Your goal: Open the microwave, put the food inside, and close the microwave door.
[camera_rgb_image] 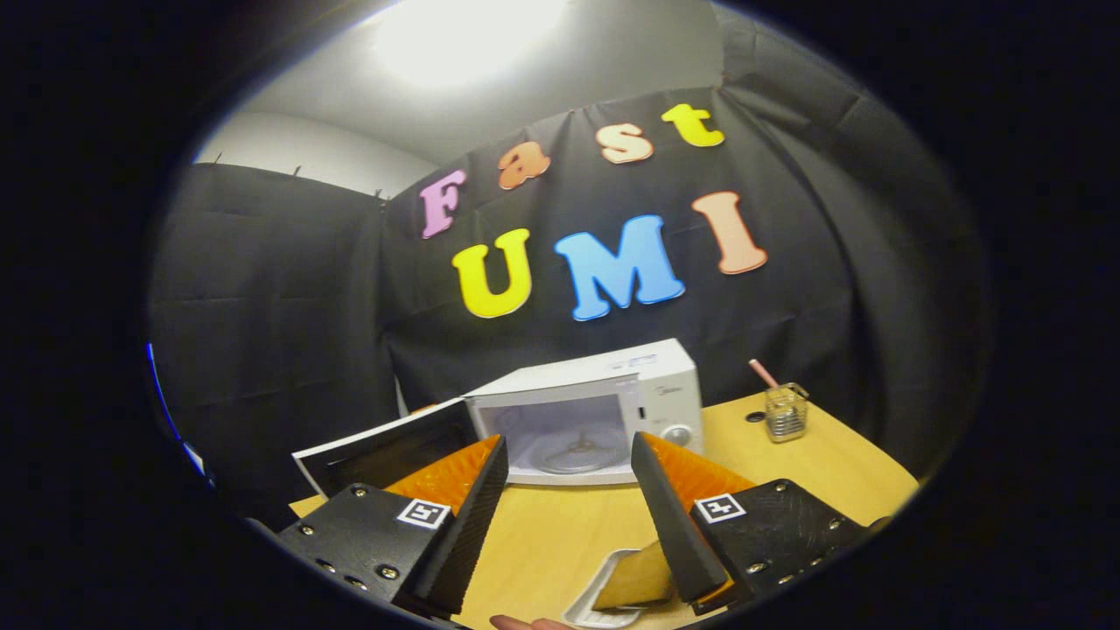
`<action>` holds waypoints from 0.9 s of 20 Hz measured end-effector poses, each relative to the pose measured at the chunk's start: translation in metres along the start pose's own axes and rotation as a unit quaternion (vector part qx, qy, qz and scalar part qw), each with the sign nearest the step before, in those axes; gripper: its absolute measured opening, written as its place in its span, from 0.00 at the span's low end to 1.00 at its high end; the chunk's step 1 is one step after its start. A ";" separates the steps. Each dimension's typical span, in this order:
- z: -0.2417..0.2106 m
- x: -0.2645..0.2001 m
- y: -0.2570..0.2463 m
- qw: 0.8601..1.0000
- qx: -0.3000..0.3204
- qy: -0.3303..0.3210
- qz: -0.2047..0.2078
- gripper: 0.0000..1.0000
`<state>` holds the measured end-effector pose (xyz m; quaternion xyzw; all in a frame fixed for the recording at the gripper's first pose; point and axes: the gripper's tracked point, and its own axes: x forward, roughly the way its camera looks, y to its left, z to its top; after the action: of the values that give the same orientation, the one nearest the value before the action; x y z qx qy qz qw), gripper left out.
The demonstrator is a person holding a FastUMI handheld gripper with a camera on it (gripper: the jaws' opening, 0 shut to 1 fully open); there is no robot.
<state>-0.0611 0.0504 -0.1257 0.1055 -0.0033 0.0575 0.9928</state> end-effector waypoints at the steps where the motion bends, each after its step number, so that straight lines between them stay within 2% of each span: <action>1: -0.004 -0.007 -0.018 1.000 0.005 0.002 -0.019 0.86; 3: -0.014 -0.016 -0.042 0.999 0.018 0.008 -0.040 0.86; 7: -0.054 -0.028 -0.064 0.996 0.053 0.046 -0.050 0.86; 18: -0.144 -0.021 -0.062 0.985 0.082 0.145 -0.043 0.87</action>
<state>-0.0753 0.0178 -0.2800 0.1769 0.1503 0.0296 0.9722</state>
